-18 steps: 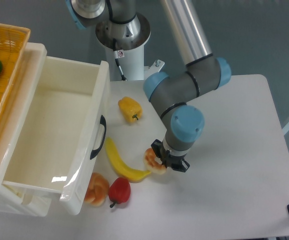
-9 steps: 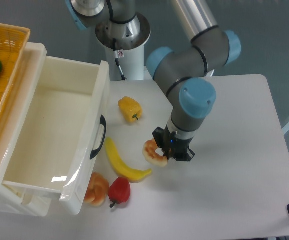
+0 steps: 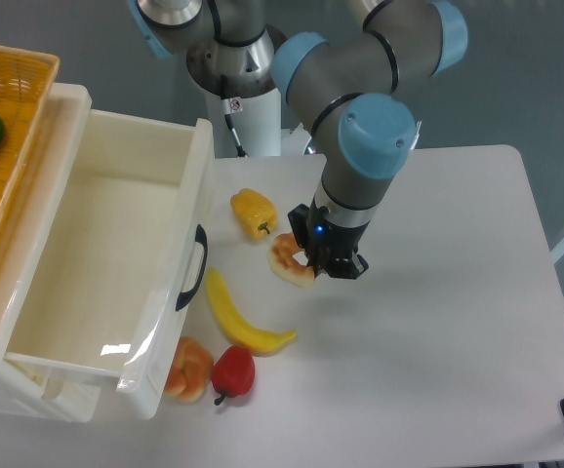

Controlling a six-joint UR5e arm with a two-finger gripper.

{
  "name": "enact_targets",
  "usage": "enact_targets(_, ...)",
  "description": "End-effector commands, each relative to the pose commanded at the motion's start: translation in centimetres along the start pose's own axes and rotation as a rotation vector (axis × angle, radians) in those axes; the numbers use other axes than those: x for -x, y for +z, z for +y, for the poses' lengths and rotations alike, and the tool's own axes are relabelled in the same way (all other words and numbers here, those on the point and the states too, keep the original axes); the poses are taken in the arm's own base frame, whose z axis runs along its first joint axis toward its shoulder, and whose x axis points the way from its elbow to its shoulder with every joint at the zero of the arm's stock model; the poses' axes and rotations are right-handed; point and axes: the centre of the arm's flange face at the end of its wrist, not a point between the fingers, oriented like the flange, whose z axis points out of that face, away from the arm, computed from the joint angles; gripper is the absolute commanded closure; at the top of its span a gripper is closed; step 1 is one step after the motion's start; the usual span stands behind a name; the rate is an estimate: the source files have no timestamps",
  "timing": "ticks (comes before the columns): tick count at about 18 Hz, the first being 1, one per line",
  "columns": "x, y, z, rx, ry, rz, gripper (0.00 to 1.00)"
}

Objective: Pick up the donuts
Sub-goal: 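Lift the gripped donut up off the table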

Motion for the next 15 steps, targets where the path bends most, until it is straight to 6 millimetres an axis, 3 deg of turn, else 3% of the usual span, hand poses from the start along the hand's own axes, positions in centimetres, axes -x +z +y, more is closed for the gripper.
enact_targets(15, -0.2, -1.6, 2.1, 0.005, -0.034, -0.02, 1.0)
